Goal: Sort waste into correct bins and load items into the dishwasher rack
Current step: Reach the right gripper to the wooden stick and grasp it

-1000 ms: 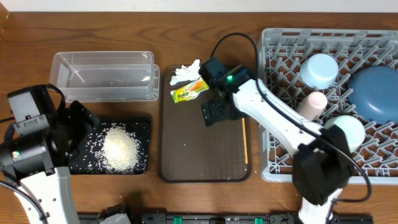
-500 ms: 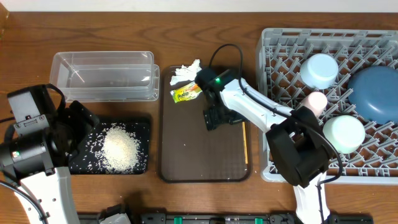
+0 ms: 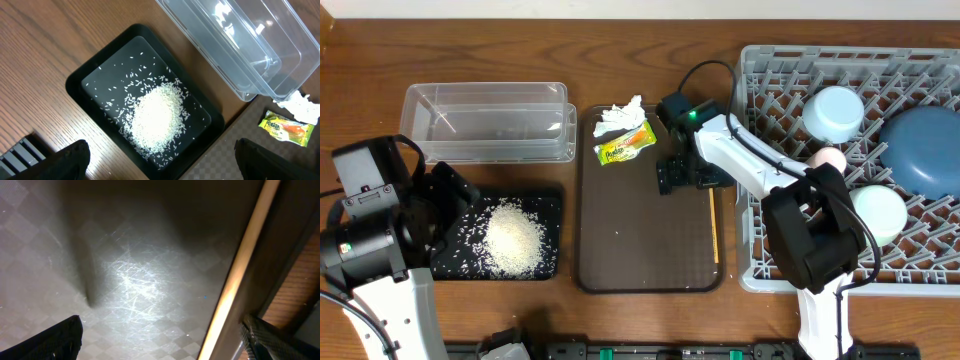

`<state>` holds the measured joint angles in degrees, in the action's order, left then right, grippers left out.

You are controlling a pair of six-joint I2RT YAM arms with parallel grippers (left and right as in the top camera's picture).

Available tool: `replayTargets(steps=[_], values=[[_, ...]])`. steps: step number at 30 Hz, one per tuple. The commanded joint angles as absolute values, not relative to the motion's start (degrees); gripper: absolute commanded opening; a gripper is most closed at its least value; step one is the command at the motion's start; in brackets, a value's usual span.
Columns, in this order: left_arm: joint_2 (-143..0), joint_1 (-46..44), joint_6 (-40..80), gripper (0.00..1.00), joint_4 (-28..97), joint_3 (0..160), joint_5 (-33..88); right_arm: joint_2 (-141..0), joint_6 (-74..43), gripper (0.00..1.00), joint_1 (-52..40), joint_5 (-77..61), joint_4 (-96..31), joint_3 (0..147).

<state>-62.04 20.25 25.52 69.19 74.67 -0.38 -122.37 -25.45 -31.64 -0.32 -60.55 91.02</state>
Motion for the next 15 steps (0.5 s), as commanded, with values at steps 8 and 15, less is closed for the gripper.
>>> replayTargets(steps=[8,15], values=[[-62.1,20.6,25.6,0.95,69.4,75.2,-0.7,-122.5,-25.3,0.99,-31.5,-2.0,-57.3,87.8],[-62.1,20.6,25.6,0.95,69.4,75.2,-0.7,-122.5,-25.9,0.98,-31.5,-2.0,-55.0,84.5]])
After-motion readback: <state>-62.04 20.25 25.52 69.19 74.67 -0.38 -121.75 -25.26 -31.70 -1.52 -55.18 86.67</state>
